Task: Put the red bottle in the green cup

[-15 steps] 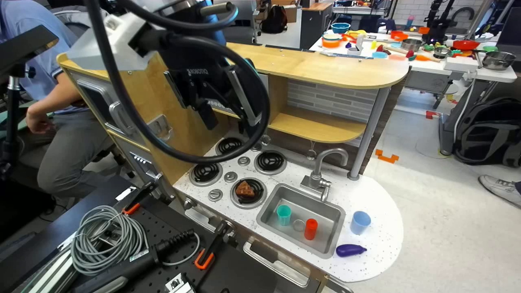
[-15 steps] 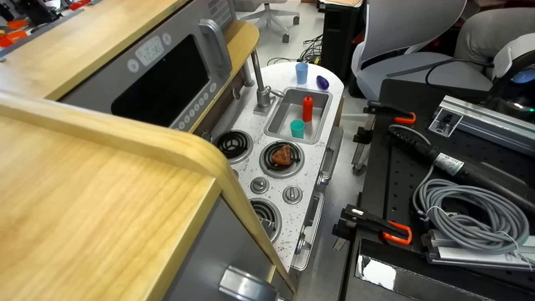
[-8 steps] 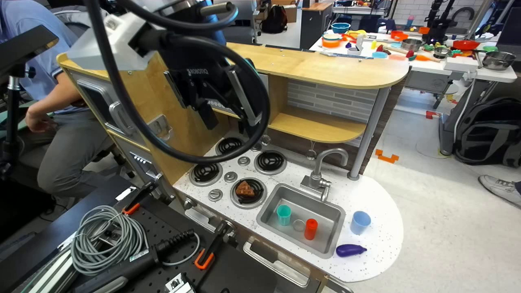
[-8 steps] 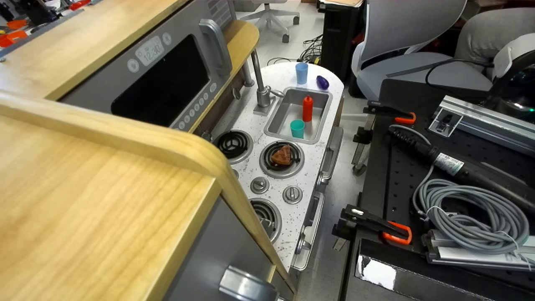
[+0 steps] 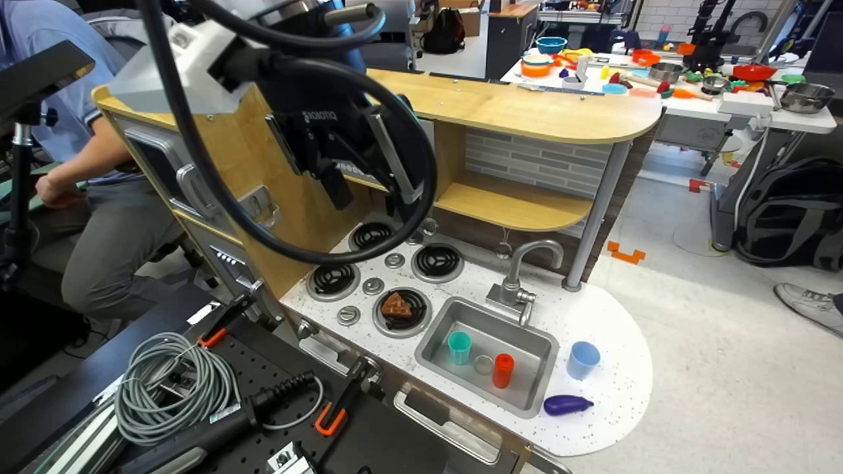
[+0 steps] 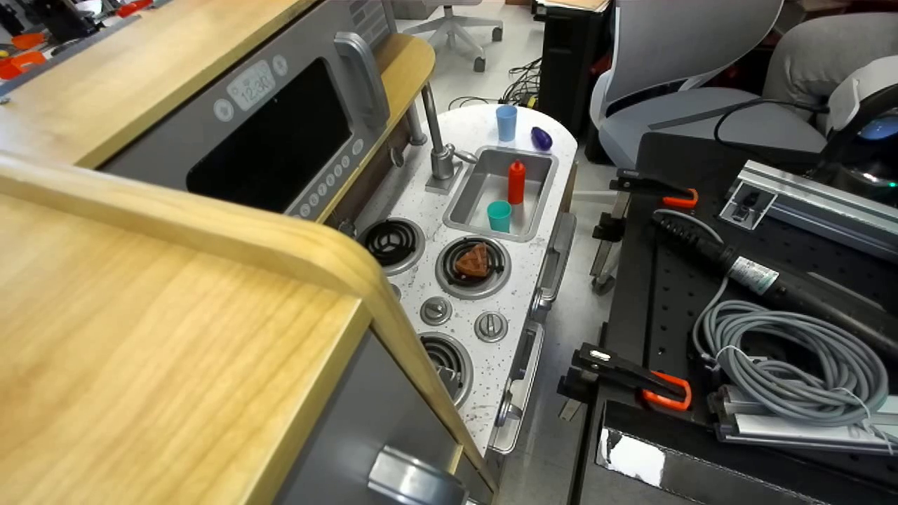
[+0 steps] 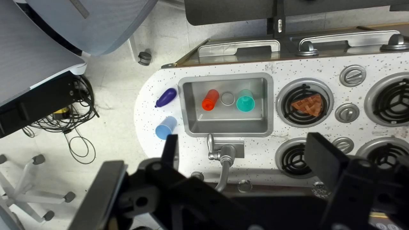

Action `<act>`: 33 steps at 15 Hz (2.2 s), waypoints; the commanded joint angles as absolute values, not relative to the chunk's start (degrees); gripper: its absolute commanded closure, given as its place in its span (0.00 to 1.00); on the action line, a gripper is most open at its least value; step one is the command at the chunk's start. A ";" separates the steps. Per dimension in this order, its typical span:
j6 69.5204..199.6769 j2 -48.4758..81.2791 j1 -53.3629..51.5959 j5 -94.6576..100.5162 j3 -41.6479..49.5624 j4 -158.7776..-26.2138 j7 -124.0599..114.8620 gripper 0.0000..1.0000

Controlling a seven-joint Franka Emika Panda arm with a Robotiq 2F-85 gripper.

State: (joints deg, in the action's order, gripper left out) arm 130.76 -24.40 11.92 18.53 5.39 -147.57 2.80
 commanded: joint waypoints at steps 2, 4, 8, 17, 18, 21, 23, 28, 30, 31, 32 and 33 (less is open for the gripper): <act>130.56 -24.43 11.54 18.67 5.72 -147.48 2.68 0.00; 130.56 -24.43 11.54 18.67 5.72 -147.48 2.68 0.00; 130.56 -24.43 11.54 18.67 5.72 -147.48 2.68 0.00; 135.44 -20.25 11.16 17.92 9.38 -147.27 9.97 0.00; 137.28 -18.92 11.29 18.03 10.29 -147.25 11.65 0.00; 144.54 -12.54 11.54 17.48 13.52 -146.97 17.45 0.00; 147.76 -6.90 11.53 15.78 15.50 -145.93 21.40 0.00; 153.37 9.25 12.28 -1.81 16.52 -141.36 39.91 0.00; 153.42 16.61 15.21 -7.32 13.48 -137.15 45.09 0.00; 153.64 20.23 16.55 -7.70 12.21 -134.90 45.64 0.00; 153.61 23.69 17.96 -7.82 10.91 -132.44 46.18 0.00; 153.45 26.74 19.50 -7.58 9.58 -130.05 46.57 0.00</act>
State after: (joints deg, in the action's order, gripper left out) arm 152.50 16.28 15.02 -5.52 13.69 -138.16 43.53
